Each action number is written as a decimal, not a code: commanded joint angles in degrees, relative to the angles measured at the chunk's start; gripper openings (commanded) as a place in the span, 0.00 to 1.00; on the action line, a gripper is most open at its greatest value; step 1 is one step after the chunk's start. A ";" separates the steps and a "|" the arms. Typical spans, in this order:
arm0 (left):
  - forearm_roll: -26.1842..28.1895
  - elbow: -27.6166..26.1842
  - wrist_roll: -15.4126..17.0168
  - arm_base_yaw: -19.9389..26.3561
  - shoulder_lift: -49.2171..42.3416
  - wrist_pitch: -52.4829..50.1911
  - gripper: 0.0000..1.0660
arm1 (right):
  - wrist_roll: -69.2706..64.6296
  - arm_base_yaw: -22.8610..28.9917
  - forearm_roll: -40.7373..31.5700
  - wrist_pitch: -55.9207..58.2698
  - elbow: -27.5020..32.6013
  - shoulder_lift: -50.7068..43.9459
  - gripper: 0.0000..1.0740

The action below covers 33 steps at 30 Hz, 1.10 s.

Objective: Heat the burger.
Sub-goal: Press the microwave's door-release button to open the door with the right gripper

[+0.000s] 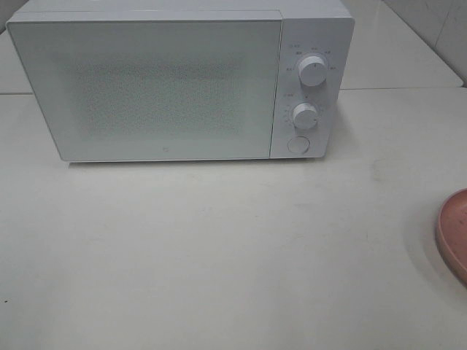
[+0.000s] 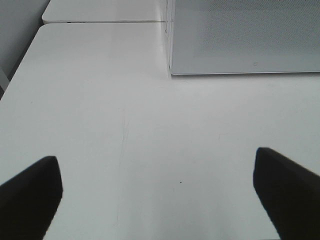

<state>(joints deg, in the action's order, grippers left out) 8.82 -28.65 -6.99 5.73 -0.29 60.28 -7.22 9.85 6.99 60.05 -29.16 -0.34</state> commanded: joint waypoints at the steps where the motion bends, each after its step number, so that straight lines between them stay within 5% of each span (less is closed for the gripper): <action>1: -0.11 0.17 -0.06 0.06 -1.15 -0.74 0.92 | -0.17 -0.40 0.00 -0.57 0.06 -1.43 0.70; 19: -0.11 0.17 -0.06 0.06 -1.15 -0.74 0.92 | -0.57 -0.40 0.06 -2.92 -1.66 -0.74 0.70; 33: -0.11 0.17 -0.06 0.06 -1.15 -0.74 0.92 | -0.63 -0.40 0.00 -10.03 -1.89 12.26 0.70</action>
<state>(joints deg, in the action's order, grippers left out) 8.82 -28.65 -6.99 5.73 -0.29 60.28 -7.45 9.85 6.99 51.05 -30.71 11.63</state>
